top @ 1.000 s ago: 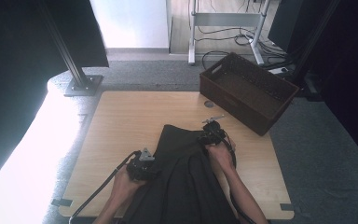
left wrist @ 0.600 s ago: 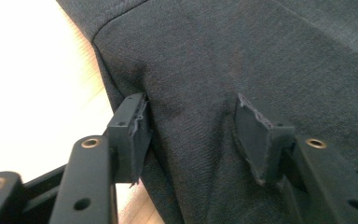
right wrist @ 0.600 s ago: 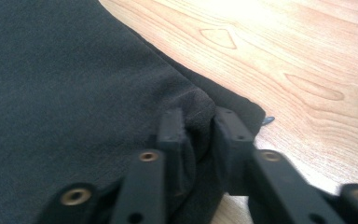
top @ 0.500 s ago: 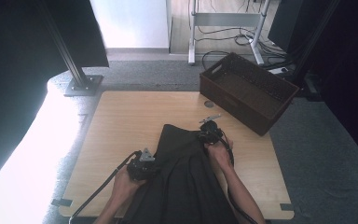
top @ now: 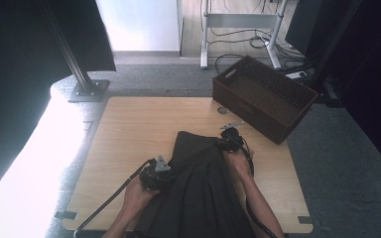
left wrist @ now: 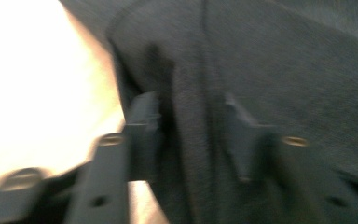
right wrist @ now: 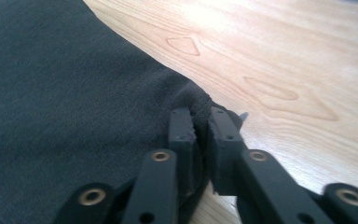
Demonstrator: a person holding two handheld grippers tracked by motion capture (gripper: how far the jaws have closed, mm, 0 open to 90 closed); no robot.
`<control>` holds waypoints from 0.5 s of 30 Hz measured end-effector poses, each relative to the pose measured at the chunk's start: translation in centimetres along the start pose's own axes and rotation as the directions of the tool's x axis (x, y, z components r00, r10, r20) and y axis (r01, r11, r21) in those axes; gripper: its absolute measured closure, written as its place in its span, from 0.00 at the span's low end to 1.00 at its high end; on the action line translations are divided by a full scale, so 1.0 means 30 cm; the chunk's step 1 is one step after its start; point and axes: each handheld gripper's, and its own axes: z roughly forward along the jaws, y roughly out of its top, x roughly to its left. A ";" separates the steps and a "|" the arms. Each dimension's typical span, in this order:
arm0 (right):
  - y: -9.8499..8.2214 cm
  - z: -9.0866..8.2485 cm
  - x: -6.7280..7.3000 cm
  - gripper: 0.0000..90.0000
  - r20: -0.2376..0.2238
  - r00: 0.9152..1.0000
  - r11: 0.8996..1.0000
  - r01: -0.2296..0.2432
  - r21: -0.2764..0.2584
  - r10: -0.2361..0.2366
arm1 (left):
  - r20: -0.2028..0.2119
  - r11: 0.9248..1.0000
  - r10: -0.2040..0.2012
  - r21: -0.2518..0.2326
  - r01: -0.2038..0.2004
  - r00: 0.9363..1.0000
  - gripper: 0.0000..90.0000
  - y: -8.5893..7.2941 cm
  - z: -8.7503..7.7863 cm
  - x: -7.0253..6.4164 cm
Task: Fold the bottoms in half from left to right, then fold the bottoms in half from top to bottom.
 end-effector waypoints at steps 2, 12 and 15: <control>0.008 -0.025 0.003 0.70 0.007 1.000 1.000 -0.001 -0.011 0.001 | -0.012 0.999 -0.040 -0.025 0.040 0.999 0.32 0.007 -0.024 0.021; 0.015 -0.071 -0.005 0.38 -0.023 0.999 0.999 -0.032 -0.044 0.031 | 0.040 0.996 -0.056 0.071 0.053 0.998 0.00 -0.012 0.044 0.016; 0.022 -0.053 -0.007 0.31 -0.031 0.999 0.999 -0.025 -0.025 0.024 | 0.055 0.994 -0.069 0.085 0.064 0.996 0.00 -0.030 0.071 0.010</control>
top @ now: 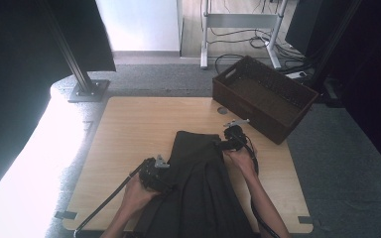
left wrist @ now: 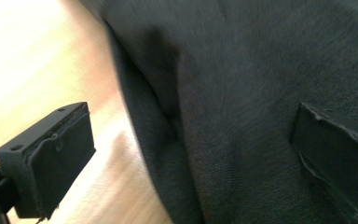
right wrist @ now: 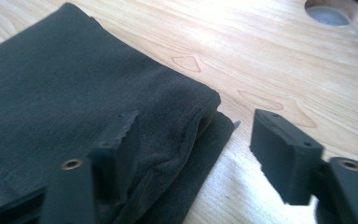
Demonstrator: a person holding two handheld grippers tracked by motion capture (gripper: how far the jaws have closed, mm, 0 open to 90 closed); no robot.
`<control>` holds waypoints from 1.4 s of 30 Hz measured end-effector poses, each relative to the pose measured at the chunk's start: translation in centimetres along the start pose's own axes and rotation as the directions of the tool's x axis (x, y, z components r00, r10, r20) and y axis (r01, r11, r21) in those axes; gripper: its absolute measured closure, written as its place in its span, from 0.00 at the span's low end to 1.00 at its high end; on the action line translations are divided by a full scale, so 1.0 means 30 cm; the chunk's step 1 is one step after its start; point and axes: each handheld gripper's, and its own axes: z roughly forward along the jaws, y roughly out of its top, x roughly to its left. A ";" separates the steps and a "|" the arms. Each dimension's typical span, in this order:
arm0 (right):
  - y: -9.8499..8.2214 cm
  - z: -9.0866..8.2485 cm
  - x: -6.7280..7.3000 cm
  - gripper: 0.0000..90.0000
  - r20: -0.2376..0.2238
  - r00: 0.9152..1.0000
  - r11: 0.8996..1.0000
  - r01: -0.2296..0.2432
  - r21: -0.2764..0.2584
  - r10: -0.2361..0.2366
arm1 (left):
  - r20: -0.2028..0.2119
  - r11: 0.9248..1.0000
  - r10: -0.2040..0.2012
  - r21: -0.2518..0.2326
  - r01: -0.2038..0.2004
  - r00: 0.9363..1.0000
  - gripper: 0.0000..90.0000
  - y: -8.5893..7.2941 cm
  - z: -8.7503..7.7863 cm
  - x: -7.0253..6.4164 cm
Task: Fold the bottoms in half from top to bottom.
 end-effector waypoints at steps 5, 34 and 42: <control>-0.005 0.051 -0.015 0.23 0.013 1.000 0.999 -0.004 0.031 0.003 | 0.035 0.999 -0.036 -0.019 0.037 0.999 0.00 -0.030 0.023 0.018; 0.002 0.110 0.035 0.83 -0.066 0.998 0.989 -0.013 0.145 0.023 | 0.082 0.994 -0.041 -0.101 0.049 0.996 0.00 -0.063 0.019 -0.009; 0.024 0.082 0.045 0.85 -0.059 0.998 0.993 0.026 0.112 -0.020 | 0.020 0.993 -0.038 -0.108 0.040 0.999 0.00 -0.064 0.030 -0.016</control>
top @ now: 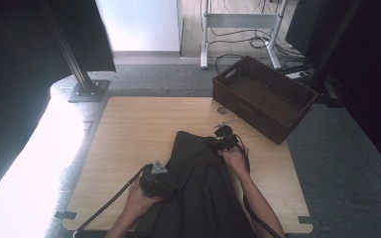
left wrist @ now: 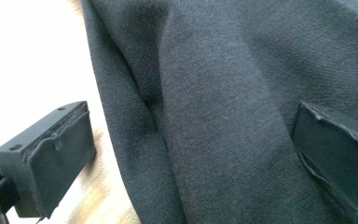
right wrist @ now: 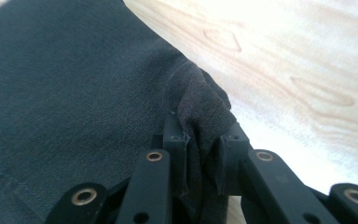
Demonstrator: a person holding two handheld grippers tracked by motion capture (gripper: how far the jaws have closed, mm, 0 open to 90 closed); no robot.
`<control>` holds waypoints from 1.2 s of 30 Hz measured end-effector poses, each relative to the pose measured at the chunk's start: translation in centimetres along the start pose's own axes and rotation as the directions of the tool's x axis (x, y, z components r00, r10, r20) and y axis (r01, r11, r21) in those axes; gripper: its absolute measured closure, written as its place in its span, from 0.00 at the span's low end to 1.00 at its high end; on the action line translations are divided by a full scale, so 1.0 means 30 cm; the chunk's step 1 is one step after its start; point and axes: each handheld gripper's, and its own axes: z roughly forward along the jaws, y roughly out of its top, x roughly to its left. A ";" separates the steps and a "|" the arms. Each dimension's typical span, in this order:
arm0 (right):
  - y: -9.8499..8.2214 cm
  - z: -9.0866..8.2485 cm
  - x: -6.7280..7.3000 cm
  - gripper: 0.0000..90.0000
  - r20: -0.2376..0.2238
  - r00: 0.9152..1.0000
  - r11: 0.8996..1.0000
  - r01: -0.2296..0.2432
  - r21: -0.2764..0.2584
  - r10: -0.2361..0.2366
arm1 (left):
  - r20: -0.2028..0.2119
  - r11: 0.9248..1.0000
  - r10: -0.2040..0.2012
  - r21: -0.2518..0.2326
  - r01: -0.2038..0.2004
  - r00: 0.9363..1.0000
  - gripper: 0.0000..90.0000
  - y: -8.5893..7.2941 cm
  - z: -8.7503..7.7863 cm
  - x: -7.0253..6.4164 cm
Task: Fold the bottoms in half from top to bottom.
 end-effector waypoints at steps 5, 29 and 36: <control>0.026 -0.064 0.011 0.85 -0.008 1.000 0.999 0.011 -0.050 -0.011 | -0.006 1.000 -0.006 0.000 0.006 1.000 0.00 0.003 0.003 0.004; 0.069 -0.381 0.140 0.86 -0.070 0.985 0.966 0.141 -0.217 -0.160 | -0.031 1.000 -0.029 0.001 0.029 0.999 0.00 0.028 0.023 0.024; 0.039 -0.455 0.194 0.86 -0.098 0.974 0.953 0.175 -0.245 -0.204 | -0.032 1.000 -0.029 0.001 0.029 0.999 0.00 0.028 0.022 0.024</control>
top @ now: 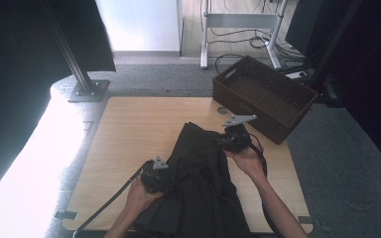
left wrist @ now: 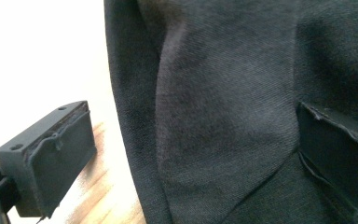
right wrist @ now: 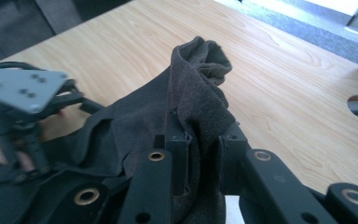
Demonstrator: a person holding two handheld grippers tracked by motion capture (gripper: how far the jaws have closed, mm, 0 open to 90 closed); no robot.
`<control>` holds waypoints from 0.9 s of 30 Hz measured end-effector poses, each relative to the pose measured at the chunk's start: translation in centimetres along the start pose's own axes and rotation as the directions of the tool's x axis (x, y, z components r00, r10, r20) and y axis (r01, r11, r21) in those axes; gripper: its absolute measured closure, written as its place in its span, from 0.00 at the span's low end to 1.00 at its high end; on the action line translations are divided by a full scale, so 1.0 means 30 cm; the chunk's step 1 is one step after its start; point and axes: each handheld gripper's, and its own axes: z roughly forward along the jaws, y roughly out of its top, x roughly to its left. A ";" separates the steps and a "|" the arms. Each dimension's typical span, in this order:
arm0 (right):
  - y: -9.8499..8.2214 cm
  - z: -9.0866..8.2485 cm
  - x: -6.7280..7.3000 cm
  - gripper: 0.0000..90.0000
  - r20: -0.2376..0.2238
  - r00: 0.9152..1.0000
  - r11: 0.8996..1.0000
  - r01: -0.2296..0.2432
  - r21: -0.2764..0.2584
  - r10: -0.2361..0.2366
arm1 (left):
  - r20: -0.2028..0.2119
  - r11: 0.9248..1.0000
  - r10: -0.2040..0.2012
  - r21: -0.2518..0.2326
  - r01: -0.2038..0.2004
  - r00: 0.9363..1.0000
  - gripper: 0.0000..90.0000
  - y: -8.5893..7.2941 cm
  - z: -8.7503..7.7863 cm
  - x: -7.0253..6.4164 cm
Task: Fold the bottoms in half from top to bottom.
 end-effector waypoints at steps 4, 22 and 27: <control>-0.011 -0.042 0.039 0.86 -0.031 0.999 1.000 0.025 -0.013 -0.025 | -0.001 1.000 0.001 0.001 -0.001 1.000 0.00 0.000 0.000 0.000; -0.118 -0.150 0.182 0.86 -0.177 0.983 0.998 0.044 -0.042 -0.050 | -0.005 1.000 -0.011 0.000 0.011 1.000 0.00 0.007 0.002 0.044; -0.149 -0.149 0.228 0.86 -0.213 0.975 0.998 0.060 -0.024 -0.064 | -0.012 1.000 -0.016 0.001 0.016 1.000 0.00 0.011 0.003 0.069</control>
